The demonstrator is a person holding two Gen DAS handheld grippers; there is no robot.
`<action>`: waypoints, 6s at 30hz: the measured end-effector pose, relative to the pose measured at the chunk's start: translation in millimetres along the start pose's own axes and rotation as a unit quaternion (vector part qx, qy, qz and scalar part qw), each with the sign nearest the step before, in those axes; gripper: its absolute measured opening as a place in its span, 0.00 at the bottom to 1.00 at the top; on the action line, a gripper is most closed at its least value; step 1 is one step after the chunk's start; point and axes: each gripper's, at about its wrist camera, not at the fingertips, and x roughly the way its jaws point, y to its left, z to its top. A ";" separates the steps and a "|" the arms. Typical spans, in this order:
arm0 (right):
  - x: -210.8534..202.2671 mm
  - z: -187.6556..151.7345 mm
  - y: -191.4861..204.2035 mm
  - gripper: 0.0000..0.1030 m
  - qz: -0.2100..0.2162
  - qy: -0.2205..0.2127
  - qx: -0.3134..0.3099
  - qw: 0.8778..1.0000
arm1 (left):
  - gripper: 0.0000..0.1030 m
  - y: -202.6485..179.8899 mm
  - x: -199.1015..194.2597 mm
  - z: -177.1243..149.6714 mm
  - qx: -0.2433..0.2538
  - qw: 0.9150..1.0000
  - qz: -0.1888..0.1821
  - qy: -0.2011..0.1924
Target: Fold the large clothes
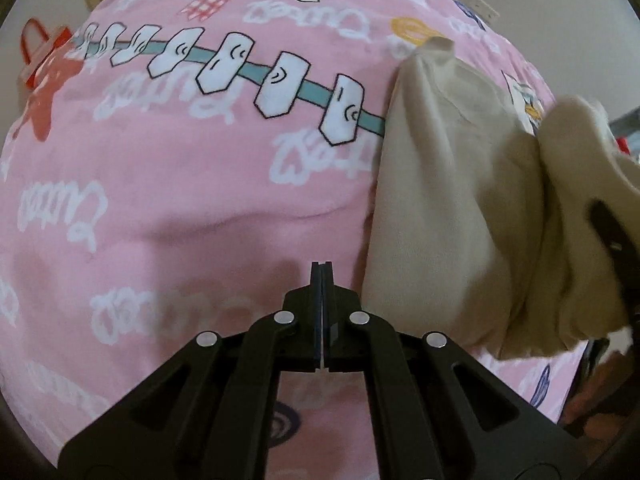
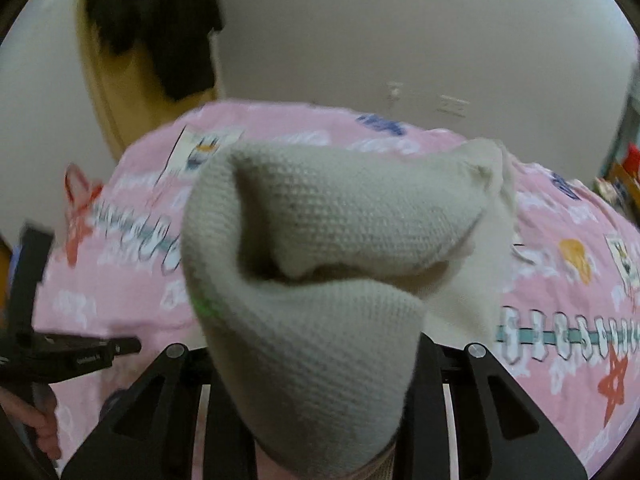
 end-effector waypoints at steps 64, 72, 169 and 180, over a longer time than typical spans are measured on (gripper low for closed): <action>94.4 115.4 -86.1 0.22 0.007 0.239 0.028 0.971 | 0.00 -34.8 31.3 57.7 -0.002 0.999 -0.015 0.047; 45.4 139.8 -43.8 0.21 0.126 0.211 -0.067 0.967 | 0.00 -22.6 119.3 80.5 0.036 0.988 -0.094 0.114; 42.9 -48.6 -91.2 0.06 0.252 0.182 0.200 0.929 | 0.67 -82.2 6.3 23.8 0.169 0.977 -0.126 0.038; 43.1 -50.8 -94.6 0.06 0.259 0.178 0.208 0.927 | 0.54 -63.3 48.6 40.9 0.093 0.973 -0.192 0.092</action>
